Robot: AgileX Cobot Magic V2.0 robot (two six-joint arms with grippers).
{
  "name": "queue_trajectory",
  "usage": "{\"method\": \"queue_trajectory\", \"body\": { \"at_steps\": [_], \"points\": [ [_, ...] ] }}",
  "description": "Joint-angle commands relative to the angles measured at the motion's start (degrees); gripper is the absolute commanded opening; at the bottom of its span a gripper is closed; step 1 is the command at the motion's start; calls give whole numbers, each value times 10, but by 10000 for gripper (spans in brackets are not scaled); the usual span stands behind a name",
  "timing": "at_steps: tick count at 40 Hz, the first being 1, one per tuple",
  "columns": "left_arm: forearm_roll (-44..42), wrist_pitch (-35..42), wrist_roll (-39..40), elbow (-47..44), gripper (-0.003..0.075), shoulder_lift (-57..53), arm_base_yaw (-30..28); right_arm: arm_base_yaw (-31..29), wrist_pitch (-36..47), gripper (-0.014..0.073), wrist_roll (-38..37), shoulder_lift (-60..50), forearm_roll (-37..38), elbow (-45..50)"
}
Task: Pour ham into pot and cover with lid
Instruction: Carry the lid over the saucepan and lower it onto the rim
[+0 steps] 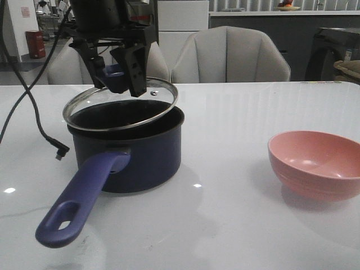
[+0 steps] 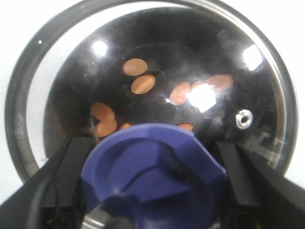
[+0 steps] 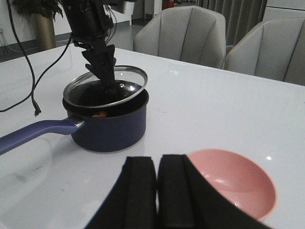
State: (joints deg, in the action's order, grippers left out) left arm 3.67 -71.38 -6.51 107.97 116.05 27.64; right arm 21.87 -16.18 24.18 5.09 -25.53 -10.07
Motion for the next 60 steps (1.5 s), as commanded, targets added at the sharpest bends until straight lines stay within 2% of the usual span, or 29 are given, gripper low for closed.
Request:
{"method": "queue_trajectory", "body": {
  "at_steps": [1,10,21,28,48,57,60],
  "points": [
    [10,-23,1,22,202,-31,7,3,38,179,4,6,-6,-14],
    [5,-23,1,22,259,-29,7,3,38,179,4,6,-6,-14],
    [15,-23,1,22,434,-29,7,3,38,179,4,6,-6,-14],
    [22,-23,1,22,506,-29,7,3,38,179,4,6,-6,-14],
    [32,-23,1,22,520,-33,7,3,38,179,4,6,-6,-14],
    [32,-23,1,22,599,-33,7,3,38,179,4,6,-6,-14],
    [32,-23,1,22,600,-33,7,3,38,179,4,6,-6,-14]
  ]
}}
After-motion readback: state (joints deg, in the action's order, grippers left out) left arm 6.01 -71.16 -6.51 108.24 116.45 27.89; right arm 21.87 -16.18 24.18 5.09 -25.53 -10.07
